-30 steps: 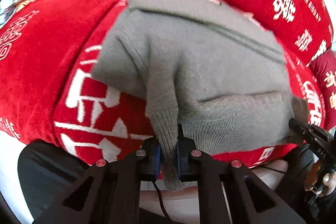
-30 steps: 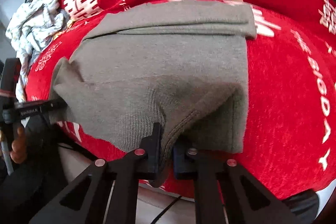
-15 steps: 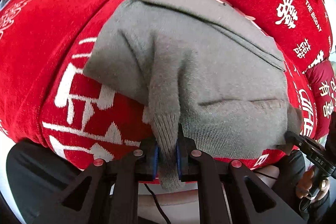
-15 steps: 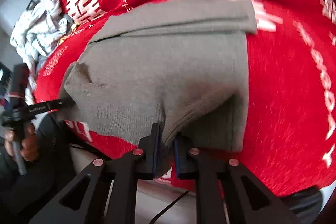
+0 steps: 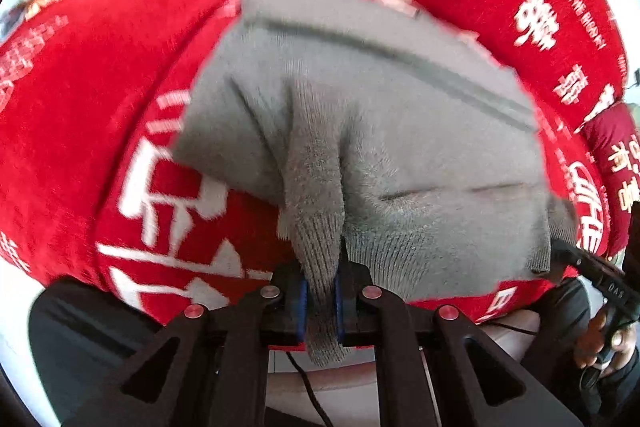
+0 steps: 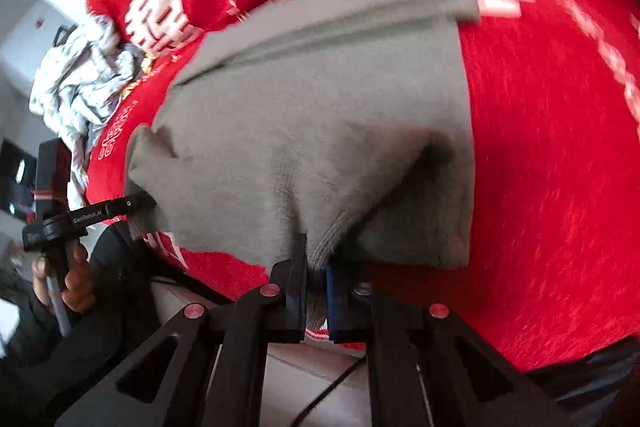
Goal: Fold small clothes
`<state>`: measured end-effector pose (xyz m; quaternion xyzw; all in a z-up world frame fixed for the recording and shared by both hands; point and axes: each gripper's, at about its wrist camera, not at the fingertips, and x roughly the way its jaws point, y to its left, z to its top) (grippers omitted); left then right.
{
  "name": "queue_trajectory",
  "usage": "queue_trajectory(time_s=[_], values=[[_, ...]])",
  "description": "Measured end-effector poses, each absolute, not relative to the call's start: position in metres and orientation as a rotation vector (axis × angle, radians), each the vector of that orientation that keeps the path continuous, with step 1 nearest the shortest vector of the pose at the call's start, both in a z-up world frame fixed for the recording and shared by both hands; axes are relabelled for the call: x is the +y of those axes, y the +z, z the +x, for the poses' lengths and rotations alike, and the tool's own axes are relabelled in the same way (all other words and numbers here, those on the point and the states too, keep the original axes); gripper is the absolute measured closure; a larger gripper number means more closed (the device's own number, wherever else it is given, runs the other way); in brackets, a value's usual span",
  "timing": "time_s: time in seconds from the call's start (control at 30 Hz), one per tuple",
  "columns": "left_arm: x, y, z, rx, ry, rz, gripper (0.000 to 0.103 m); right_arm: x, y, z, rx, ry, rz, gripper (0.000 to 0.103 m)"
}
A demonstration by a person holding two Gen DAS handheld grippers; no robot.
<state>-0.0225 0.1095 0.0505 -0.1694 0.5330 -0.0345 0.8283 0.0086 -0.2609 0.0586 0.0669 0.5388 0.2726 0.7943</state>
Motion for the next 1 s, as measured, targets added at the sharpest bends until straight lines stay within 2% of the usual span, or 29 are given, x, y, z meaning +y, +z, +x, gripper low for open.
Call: queue_trajectory(time_s=[0.2, 0.43, 0.63, 1.0], values=[[0.133, 0.099, -0.047, 0.965, -0.09, -0.436, 0.093, -0.284, 0.122, 0.002, 0.933, 0.591, 0.162, 0.096], [0.138, 0.137, -0.037, 0.847, -0.093, -0.456, 0.093, -0.277, 0.159, 0.013, 0.802, 0.557, 0.166, 0.096], [0.14, 0.164, -0.017, 0.79, -0.083, -0.471, 0.093, -0.278, 0.183, 0.03, 0.733, 0.505, 0.166, 0.096], [0.143, 0.175, 0.009, 0.818, -0.058, -0.464, 0.093, -0.266, 0.199, 0.048, 0.737, 0.43, 0.147, 0.096]])
